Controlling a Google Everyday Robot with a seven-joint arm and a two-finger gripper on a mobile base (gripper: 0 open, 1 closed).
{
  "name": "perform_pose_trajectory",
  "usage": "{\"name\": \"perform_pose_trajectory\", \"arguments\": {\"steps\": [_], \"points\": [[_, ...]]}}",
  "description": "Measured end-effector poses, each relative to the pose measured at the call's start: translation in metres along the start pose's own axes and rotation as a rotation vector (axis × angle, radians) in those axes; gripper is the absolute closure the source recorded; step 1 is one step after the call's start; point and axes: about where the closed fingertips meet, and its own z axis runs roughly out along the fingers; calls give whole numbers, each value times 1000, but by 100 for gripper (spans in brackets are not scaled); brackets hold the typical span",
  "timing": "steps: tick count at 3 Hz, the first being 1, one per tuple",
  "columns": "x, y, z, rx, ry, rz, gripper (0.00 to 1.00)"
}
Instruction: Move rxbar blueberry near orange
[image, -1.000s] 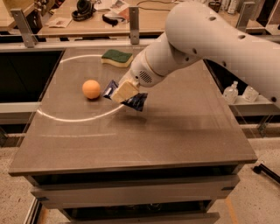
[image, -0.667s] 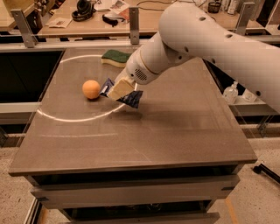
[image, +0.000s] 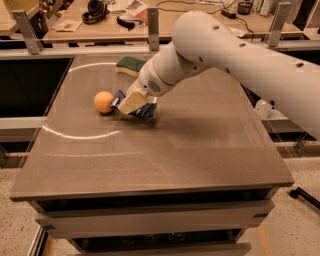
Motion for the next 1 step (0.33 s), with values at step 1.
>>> {"name": "perform_pose_trajectory", "arguments": {"steps": [1], "points": [[0,2,0,-3,1,-1,82]]}}
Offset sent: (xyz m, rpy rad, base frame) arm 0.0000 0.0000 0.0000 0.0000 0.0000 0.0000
